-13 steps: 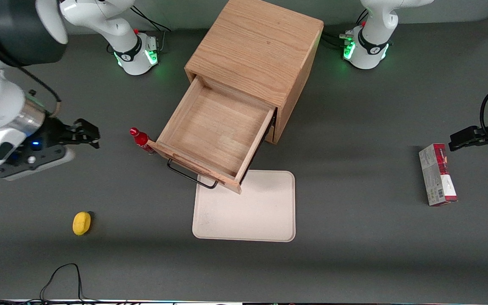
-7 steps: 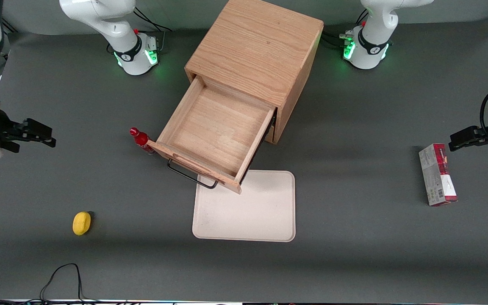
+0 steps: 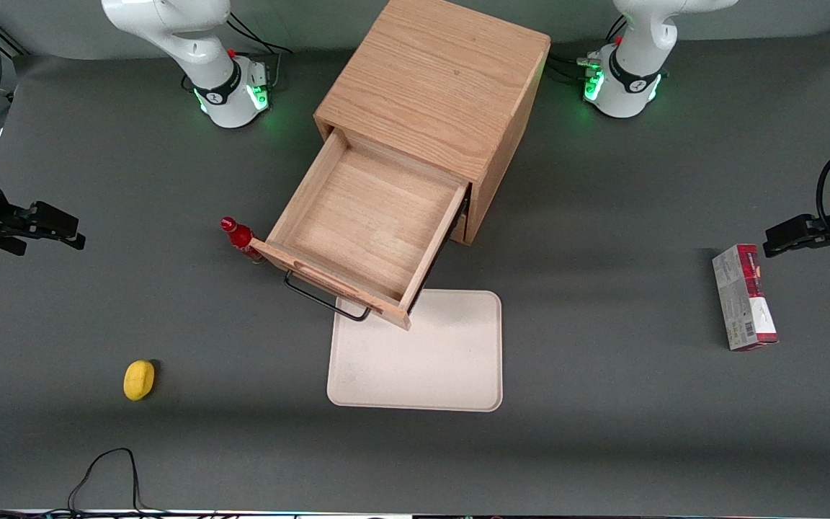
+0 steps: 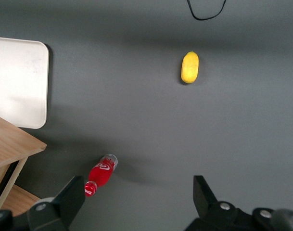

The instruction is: Open upper drawer

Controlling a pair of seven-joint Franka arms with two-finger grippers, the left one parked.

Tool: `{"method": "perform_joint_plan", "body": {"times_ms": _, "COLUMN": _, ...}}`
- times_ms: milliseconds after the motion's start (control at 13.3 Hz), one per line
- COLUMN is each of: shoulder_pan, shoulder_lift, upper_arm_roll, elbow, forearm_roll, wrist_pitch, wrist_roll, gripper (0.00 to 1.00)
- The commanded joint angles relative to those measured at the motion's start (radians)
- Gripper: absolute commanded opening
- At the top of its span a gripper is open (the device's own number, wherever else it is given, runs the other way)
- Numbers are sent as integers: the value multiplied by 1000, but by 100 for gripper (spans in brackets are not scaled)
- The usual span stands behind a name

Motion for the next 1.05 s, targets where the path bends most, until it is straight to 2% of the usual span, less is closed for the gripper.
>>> {"method": "perform_joint_plan", "body": {"times_ms": 0, "shoulder_pan": -38, "shoulder_lift": 3, "upper_arm_roll": 20, "elbow": 13, "forearm_roll": -18, "wrist_pitch": 6, "wrist_roll": 23, "gripper": 100}}
{"method": "perform_joint_plan", "body": {"times_ms": 451, "shoulder_pan": -24, "shoulder_lift": -4, "upper_arm_roll": 20, "elbow": 7, "forearm_roll": -44, "wrist_pitch": -2, "wrist_roll": 26, "gripper": 100}}
{"method": "perform_joint_plan", "body": {"times_ms": 977, "shoulder_pan": -26, "shoulder_lift": -4, "upper_arm_roll": 14, "elbow": 12, "forearm_roll": -43, "wrist_pitch": -37, "wrist_roll": 32, "gripper": 100}}
